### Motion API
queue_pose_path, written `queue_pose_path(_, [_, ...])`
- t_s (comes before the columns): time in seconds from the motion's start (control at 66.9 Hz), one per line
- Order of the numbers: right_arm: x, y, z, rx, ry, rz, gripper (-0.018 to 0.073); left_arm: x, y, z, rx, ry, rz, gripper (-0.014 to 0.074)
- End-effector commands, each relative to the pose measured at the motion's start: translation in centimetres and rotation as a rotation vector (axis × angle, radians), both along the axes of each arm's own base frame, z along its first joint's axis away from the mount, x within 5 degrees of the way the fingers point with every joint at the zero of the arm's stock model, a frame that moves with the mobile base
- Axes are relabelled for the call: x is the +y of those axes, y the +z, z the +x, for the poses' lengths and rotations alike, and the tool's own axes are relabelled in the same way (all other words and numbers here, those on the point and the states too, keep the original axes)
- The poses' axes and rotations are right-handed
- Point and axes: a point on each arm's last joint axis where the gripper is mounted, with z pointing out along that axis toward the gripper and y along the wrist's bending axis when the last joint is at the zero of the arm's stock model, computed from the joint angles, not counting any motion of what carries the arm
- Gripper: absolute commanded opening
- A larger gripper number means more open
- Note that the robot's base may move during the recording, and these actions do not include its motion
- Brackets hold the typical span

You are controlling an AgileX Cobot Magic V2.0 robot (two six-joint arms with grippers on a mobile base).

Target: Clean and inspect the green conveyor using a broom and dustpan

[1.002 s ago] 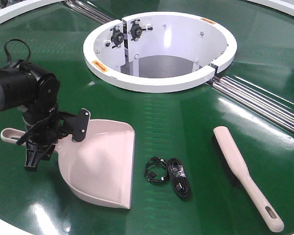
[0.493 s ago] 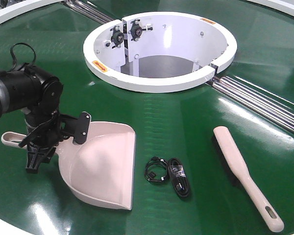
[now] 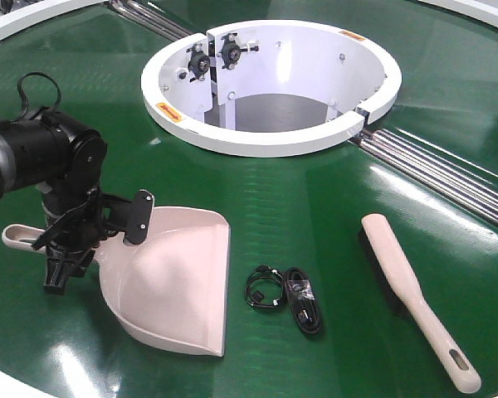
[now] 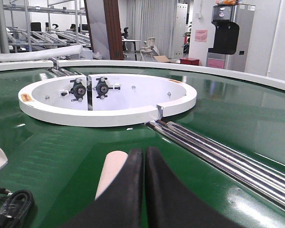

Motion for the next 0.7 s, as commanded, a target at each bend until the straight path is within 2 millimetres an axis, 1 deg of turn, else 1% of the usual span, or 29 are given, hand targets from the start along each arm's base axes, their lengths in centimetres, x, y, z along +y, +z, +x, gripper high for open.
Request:
queue_pose_path(0.0, [-0.03,0.09,-0.09,-0.072,-0.003,0.001,-0.001,-0.2,2.22,-0.31,-0.037,-0.019,-0.007,-0.0007])
queue_pose_path(0.598, [-0.03,0.23,-0.11,-0.085,-0.003,0.001,-0.001,-0.2,2.22,-0.31,-0.037,-0.019,-0.007,-0.0007])
queue_pose_path(0.688, [-0.04,0.76,-0.18,-0.139,-0.004,0.008,-0.001,-0.19,2.22,-0.31,-0.037,-0.02,-0.006,-0.0007])
